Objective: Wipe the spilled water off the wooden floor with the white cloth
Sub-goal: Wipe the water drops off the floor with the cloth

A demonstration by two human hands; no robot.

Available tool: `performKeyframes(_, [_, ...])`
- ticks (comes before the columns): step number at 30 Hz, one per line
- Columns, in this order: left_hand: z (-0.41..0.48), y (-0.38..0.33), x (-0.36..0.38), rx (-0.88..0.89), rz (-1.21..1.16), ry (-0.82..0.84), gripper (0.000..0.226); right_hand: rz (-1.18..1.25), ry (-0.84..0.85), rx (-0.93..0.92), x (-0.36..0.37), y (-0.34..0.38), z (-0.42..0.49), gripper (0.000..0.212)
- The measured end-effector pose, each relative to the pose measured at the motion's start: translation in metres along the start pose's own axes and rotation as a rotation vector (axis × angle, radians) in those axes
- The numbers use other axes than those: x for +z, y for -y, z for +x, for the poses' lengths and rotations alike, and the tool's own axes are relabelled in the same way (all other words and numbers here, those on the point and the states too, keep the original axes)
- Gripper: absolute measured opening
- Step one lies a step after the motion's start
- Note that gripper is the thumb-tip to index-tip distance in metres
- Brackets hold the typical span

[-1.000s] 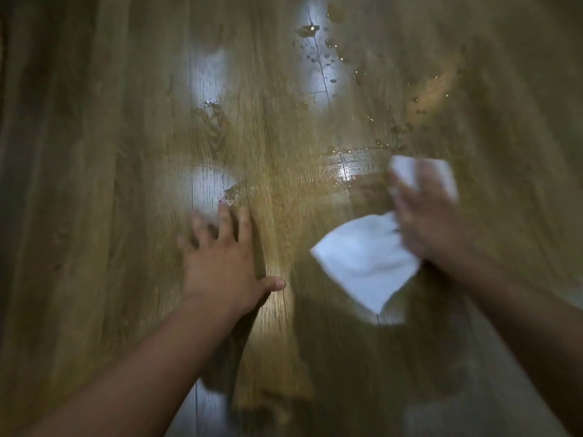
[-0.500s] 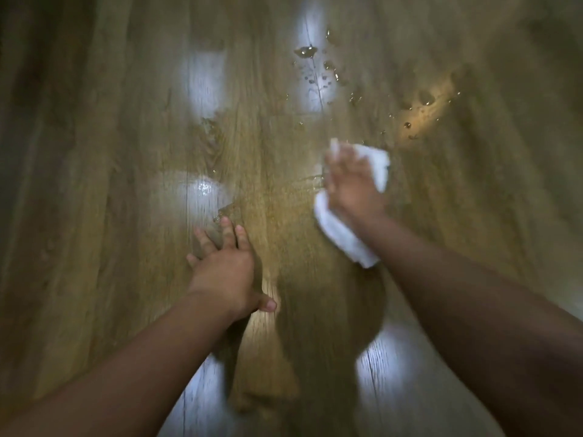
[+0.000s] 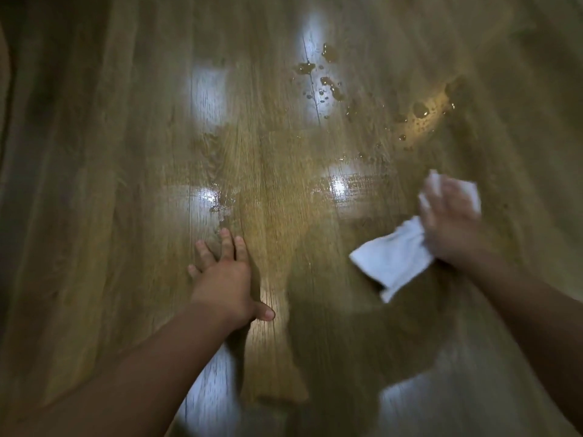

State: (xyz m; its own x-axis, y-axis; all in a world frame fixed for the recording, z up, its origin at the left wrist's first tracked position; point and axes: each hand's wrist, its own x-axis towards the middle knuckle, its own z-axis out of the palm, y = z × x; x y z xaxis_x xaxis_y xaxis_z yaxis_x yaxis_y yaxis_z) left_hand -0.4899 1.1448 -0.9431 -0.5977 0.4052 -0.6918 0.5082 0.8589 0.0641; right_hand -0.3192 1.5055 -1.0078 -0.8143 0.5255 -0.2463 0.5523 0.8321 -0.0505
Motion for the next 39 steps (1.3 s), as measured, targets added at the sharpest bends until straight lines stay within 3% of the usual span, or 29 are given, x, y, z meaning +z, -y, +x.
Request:
performKeyframes(2, [0.001,-0.004,-0.003,-0.015,0.001,0.01,0.147,-0.001,-0.017,0.101,-0.002,-0.038,-0.008,0.073])
performKeyframes(5, [0.004,-0.014,-0.007,-0.054,0.006,0.031,0.149,0.092,-0.098,0.296,-0.008,-0.025,-0.007,0.07])
performKeyframes(12, [0.005,-0.028,-0.018,-0.108,0.048,0.094,0.148,0.189,-0.1,0.404,-0.009,-0.004,0.002,0.061])
performKeyframes(19, [0.011,-0.031,-0.018,-0.106,0.045,0.134,0.146,0.186,-0.193,0.519,-0.01,0.025,0.017,0.078])
performKeyframes(21, [0.01,-0.031,-0.019,-0.119,0.025,0.163,0.144,0.166,-0.131,0.491,-0.016,0.033,0.03,0.078])
performKeyframes(24, [0.011,-0.03,-0.022,-0.083,0.088,0.153,0.138,0.118,0.009,0.265,-0.025,0.069,0.059,0.077])
performKeyframes(27, [0.008,-0.027,-0.024,-0.044,0.129,0.168,0.14,0.085,0.013,0.097,-0.029,0.124,0.084,0.077])
performKeyframes(32, [0.009,-0.017,-0.013,-0.012,0.116,0.141,0.14,0.011,-0.083,0.105,-0.023,0.143,0.092,0.073])
performKeyframes(39, [0.007,-0.025,-0.015,-0.102,0.099,0.121,0.139,-0.032,-0.027,0.064,-0.024,0.143,0.097,0.075])
